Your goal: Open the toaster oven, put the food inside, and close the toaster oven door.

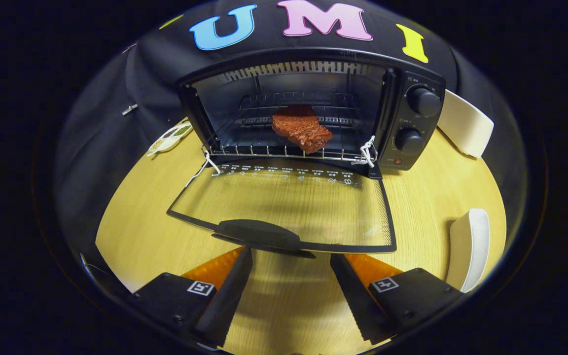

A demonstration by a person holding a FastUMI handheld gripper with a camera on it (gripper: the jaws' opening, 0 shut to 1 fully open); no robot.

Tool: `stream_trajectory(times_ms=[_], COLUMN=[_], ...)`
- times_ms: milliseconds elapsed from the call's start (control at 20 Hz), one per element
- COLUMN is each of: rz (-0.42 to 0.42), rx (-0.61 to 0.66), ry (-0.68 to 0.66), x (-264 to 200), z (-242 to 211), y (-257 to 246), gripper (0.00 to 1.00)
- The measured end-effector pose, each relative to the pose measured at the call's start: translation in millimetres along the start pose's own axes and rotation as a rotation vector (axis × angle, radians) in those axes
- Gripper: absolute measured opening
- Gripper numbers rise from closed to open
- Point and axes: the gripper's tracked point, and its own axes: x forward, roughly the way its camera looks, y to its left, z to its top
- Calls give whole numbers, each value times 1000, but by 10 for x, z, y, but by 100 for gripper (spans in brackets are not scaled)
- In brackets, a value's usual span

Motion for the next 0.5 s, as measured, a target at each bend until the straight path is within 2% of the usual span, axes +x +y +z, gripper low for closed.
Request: stream_trajectory(times_ms=[300,500], rz=[2,17], rx=[-62,-46], ry=[-143,-214], x=[-338,-465], z=[531,894], y=[60,144], gripper=[98,98])
